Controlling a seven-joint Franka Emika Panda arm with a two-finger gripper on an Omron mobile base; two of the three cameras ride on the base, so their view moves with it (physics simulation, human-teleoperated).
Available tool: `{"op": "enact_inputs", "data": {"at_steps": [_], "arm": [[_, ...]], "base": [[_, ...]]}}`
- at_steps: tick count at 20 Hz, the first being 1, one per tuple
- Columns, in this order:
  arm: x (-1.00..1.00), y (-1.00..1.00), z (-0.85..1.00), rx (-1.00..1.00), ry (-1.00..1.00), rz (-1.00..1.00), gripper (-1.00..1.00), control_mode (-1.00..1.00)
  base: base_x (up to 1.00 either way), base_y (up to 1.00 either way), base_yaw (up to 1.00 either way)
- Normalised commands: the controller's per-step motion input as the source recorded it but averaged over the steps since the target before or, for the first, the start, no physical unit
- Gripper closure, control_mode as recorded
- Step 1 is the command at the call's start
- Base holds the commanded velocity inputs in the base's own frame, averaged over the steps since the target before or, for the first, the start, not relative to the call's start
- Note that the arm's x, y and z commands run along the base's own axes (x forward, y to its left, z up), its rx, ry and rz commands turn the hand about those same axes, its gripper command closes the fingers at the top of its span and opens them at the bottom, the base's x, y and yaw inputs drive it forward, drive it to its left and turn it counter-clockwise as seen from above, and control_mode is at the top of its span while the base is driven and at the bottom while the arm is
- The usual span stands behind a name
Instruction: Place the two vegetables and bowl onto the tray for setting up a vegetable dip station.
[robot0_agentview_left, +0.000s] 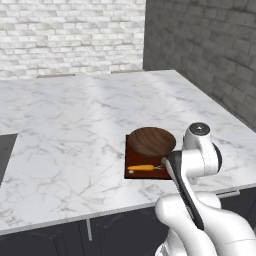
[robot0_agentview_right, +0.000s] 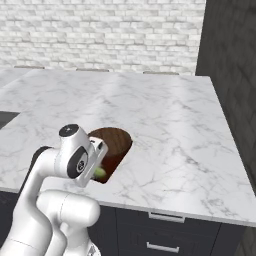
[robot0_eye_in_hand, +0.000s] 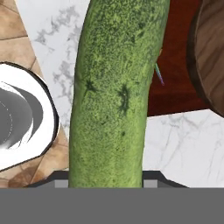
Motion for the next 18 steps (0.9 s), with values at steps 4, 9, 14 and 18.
{"op": "enact_inputs", "data": {"at_steps": [4,9,14,18], "arm": [[-0.12,0.25,0.00,0.00,0.00,0.00,1.00,-1.00],[-0.14,0.16,0.00,0.00,0.00,0.00,1.00,-1.00],[-0.12,0.14,-0.04,0.00,0.00,0.00,1.00,-1.00],[-0.08,0.15,-0.03,0.00,0.00,0.00,1.00,-1.00]], "base": [[0.00,0.00,0.00],[0.00,0.00,0.00],[0.00,0.00,0.00],[0.00,0.00,0.00]]}}
